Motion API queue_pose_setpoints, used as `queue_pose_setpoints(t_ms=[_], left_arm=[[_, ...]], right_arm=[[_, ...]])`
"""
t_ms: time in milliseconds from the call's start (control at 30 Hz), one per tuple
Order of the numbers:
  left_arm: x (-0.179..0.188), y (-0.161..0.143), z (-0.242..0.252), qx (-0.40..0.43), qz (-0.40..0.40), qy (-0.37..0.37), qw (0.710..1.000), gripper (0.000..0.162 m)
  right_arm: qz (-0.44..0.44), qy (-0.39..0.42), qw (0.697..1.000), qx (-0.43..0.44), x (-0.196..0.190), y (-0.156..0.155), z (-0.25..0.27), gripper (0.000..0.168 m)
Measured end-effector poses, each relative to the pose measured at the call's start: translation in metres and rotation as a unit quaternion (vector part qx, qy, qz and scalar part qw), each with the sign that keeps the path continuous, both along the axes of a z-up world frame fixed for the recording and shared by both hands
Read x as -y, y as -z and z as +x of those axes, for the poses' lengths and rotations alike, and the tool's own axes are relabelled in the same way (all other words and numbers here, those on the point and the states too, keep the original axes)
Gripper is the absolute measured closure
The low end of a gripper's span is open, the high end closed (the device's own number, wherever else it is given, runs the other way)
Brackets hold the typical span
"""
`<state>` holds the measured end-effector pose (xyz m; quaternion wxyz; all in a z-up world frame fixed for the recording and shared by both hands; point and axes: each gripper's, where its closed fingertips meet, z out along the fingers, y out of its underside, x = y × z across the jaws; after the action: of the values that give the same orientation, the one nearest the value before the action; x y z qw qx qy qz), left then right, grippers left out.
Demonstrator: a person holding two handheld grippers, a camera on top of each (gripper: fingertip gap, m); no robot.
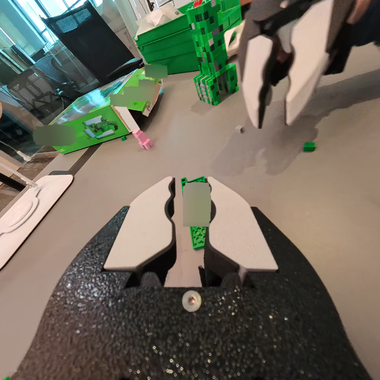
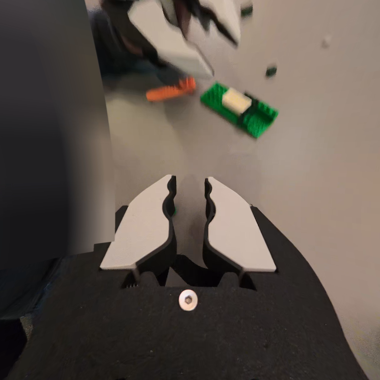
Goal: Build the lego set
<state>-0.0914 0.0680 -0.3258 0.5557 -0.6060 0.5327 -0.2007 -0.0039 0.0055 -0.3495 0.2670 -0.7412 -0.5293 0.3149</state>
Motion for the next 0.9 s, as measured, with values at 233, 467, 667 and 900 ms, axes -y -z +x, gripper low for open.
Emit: queue_pose_setpoints(t_ms=[233, 467, 667, 900], left_arm=[[0.026, 0.001, 0.020, -0.010, 0.012, 0.065, 0.998, 0.136], [0.039, 0.008, 0.029, -0.013, -0.014, 0.097, 0.995, 0.137], [0.044, 0.003, 0.031, 0.021, -0.079, 0.113, 0.990, 0.137], [0.037, 0.001, 0.029, 0.069, -0.158, 0.104, 0.980, 0.136]], right_arm=[[-0.014, 0.146, 0.989, 0.010, 0.036, 0.024, 0.022, 0.141], [0.045, 0.103, 0.992, 0.056, 0.037, 0.042, 0.015, 0.154], [0.160, 0.082, 0.983, 0.040, 0.019, 0.027, 0.007, 0.168], [0.169, 0.093, 0.981, 0.023, -0.003, 0.027, 0.002, 0.153]])
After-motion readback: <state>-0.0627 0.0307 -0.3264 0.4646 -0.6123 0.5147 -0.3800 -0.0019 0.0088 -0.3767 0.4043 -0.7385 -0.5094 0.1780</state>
